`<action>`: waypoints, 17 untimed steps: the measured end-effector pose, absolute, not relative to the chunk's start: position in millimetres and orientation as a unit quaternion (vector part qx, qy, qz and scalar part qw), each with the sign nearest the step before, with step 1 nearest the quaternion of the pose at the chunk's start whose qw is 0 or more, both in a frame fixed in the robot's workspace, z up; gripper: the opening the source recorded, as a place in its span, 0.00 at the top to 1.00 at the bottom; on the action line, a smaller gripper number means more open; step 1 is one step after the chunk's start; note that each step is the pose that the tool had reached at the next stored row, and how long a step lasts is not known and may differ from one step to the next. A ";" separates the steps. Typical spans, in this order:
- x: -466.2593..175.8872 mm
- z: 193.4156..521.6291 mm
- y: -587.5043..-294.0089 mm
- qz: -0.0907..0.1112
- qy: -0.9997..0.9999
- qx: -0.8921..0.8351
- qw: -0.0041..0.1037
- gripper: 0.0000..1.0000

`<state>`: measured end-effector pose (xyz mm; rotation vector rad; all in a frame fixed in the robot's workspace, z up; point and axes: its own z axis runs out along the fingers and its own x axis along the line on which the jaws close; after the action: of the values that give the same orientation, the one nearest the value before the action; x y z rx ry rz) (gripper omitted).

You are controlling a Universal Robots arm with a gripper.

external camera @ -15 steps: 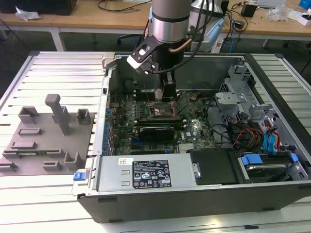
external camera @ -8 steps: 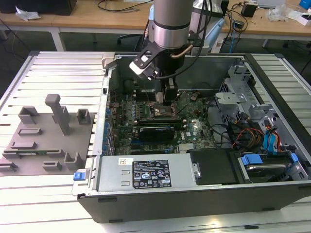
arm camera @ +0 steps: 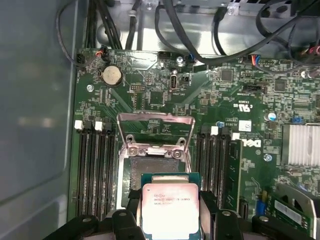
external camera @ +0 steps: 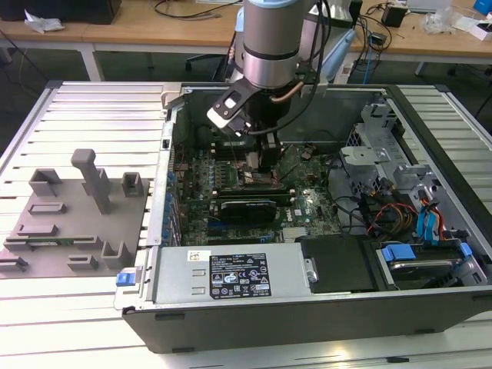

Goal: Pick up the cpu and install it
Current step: 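Place the cpu into insertion slot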

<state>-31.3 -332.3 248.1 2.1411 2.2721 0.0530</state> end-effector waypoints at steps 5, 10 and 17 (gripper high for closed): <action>-29.9 235.6 -331.1 0.017 0.730 0.683 0.009 0.45; -29.1 228.6 -331.1 0.019 0.726 0.687 0.007 0.45; -28.2 219.6 -328.4 0.023 0.711 0.703 0.004 0.45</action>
<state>-28.2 -328.4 219.6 2.2018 2.2285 0.0723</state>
